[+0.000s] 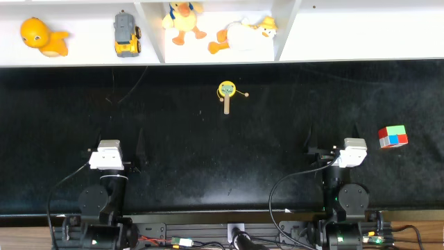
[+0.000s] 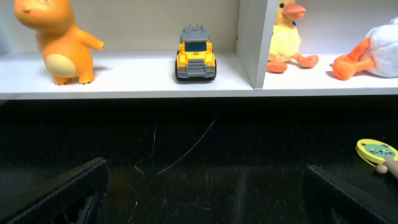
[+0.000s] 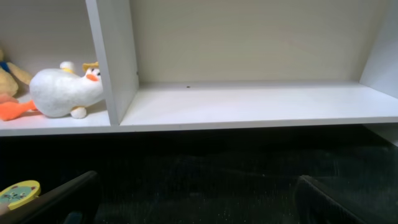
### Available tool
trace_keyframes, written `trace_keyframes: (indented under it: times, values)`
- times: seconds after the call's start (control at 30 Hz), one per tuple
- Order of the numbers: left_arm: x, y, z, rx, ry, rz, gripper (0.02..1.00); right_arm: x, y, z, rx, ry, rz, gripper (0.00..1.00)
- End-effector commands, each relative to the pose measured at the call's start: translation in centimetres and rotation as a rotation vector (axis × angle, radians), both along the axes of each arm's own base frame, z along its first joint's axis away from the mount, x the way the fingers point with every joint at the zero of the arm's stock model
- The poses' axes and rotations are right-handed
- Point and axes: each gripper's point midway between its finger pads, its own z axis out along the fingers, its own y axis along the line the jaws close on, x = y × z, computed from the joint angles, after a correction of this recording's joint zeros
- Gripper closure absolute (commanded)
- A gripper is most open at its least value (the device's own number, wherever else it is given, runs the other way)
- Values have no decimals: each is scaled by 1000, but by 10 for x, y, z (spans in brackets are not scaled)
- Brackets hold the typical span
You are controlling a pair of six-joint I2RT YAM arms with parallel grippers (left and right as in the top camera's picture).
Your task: Store Toys
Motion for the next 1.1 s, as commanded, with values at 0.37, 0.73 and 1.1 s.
trace_keyframes:
  times: [0.37, 0.73, 1.1]
  values:
    - [0, -3, 0, 20, -8, -16, 20, 0, 2, -3, 5, -1, 9, 5]
    - [0, -3, 0, 20, -8, -16, 20, 0, -7, -2, -14, -4, -45, 7]
    - [0, -3, 0, 20, -8, -16, 23, 2, 31, -5, 113, 346, 6, 5]
